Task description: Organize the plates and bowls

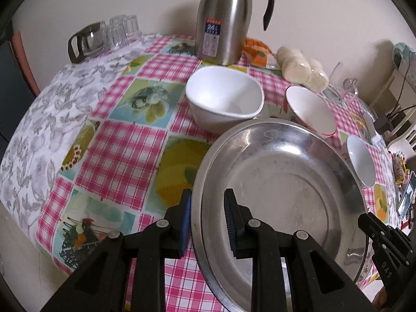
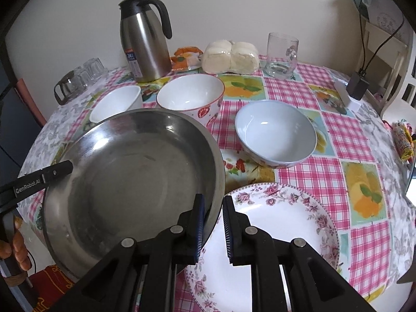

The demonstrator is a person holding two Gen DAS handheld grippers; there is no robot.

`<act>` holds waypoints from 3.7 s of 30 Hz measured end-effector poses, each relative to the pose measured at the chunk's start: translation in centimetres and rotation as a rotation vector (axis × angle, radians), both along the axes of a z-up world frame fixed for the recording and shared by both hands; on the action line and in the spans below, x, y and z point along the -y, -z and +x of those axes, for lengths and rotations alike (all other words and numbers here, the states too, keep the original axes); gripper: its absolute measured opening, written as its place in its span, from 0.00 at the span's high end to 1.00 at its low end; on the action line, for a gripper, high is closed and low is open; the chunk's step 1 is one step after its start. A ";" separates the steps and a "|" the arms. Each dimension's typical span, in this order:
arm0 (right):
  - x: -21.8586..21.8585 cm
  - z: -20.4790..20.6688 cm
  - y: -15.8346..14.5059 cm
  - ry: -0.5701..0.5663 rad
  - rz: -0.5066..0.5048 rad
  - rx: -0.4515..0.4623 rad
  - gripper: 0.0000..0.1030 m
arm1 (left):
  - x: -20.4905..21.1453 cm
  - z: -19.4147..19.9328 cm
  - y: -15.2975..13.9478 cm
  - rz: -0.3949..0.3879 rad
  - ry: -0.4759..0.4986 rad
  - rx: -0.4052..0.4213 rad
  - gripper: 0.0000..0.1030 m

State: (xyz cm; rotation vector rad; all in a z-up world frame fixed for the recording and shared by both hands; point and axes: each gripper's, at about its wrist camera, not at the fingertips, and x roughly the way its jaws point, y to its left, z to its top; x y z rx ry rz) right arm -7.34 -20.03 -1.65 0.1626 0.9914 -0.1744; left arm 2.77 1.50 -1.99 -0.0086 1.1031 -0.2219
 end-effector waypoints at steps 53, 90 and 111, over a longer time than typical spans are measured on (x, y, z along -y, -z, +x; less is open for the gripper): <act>0.1 0.8 0.3 0.007 -0.013 0.036 0.00 | 0.9 0.1 1.2 0.081 0.043 -0.010 0.03; 14.2 -6.1 1.1 0.411 0.046 -0.008 0.00 | 15.1 -5.2 -3.0 -0.184 0.378 0.082 0.02; 16.1 -6.5 5.6 0.423 0.227 -0.156 0.63 | 22.5 -5.8 -0.7 -0.088 0.463 -0.021 0.01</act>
